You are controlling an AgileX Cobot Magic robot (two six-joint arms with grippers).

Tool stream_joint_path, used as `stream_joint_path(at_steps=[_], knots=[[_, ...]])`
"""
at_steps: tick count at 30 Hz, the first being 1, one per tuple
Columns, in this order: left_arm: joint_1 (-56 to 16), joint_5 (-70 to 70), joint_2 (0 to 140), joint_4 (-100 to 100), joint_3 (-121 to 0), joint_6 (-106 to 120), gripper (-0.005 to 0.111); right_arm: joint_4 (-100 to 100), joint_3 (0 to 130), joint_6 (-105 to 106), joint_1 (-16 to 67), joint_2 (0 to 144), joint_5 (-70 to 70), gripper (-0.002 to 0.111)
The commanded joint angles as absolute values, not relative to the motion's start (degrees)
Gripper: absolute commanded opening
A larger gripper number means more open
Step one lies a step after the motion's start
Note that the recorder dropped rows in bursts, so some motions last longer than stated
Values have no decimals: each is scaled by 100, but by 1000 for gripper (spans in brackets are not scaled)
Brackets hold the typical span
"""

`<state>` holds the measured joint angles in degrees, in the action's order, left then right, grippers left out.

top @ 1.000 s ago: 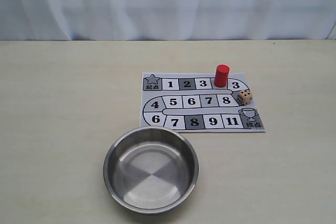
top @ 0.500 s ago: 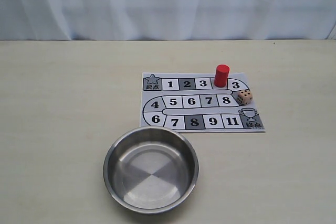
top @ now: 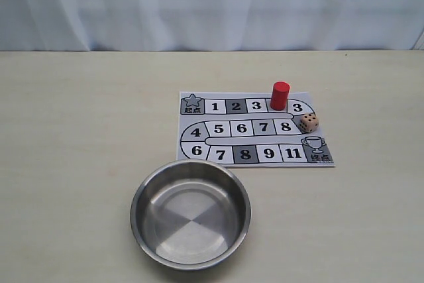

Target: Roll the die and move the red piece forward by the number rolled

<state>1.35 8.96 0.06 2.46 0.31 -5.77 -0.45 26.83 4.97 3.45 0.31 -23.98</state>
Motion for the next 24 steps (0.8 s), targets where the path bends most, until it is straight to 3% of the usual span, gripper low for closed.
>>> stream_joint_path(at_steps=[1, 14, 24], knots=[[136, 815, 0, 253, 0, -576, 0, -93, 1919, 513, 352, 0, -1492, 4], [136, 815, 0, 253, 0, -576, 0, -93, 0, 706, 352, 0, 447, 4], [136, 815, 0, 253, 0, -576, 0, -67, 0, 683, 352, 0, -709, 4]])
